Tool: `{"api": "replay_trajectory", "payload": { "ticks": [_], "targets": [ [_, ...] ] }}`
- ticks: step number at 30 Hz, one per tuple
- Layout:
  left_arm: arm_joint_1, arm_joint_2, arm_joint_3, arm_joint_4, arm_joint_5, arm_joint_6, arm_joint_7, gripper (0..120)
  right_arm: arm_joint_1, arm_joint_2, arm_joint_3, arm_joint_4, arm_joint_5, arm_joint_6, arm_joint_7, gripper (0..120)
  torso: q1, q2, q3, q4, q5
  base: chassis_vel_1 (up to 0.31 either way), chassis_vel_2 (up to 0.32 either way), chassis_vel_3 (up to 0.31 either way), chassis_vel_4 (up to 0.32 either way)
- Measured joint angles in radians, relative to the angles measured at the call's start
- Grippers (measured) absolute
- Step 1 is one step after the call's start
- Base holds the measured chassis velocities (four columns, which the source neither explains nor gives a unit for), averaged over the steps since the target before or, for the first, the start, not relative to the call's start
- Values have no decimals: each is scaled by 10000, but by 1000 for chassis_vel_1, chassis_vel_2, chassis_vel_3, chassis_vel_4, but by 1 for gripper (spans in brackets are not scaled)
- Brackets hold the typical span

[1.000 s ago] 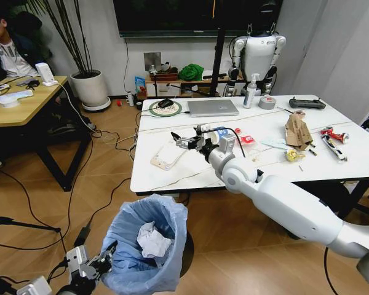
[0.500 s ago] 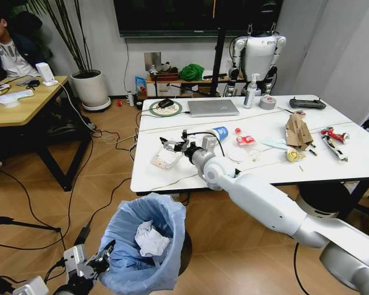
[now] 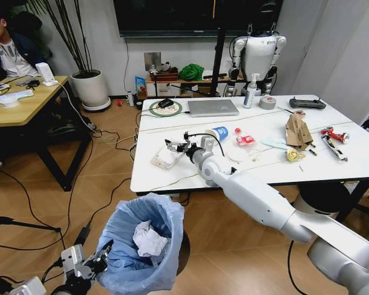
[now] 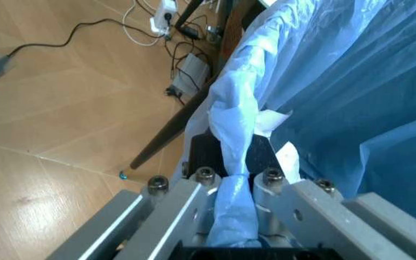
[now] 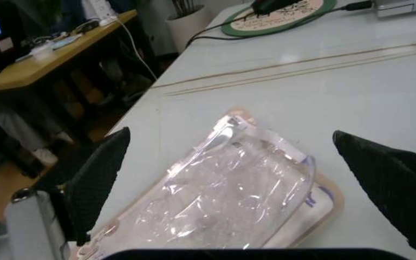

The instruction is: Pick up the trash bin and place the trash from the table into it.

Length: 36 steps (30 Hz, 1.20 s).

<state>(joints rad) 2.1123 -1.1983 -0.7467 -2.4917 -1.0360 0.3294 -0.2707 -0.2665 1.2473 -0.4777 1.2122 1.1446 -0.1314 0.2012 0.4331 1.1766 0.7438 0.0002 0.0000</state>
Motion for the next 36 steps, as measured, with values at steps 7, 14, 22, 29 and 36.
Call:
{"api": "replay_trajectory", "payload": {
  "ticks": [7,14,22,29,36],
  "targets": [
    [-43,9,22,42,-5,-3,-3,0,59,-70,46,-197,33,-71,-71,100,0,0,0,0,0,0,0,0,0],
    [-78,46,-14,52,-44,-4,-6,0,-110,-97,46,-407,22,-66,-328,100,-1,0,0,-1,0,0,0,0,0],
    [-123,48,-18,95,-49,-4,-12,0,-155,-61,-13,-457,-12,-18,-469,100,-1,0,0,0,0,0,0,0,0],
    [-145,75,-30,103,-85,-4,-21,0,-149,111,-36,-657,-66,14,-568,100,-1,0,0,0,-1,0,0,0,0],
    [-169,109,-40,128,-128,-4,-31,0,-165,183,-41,-830,-68,137,-695,84,-1,0,0,0,-1,0,0,0,0]
  ]
}}
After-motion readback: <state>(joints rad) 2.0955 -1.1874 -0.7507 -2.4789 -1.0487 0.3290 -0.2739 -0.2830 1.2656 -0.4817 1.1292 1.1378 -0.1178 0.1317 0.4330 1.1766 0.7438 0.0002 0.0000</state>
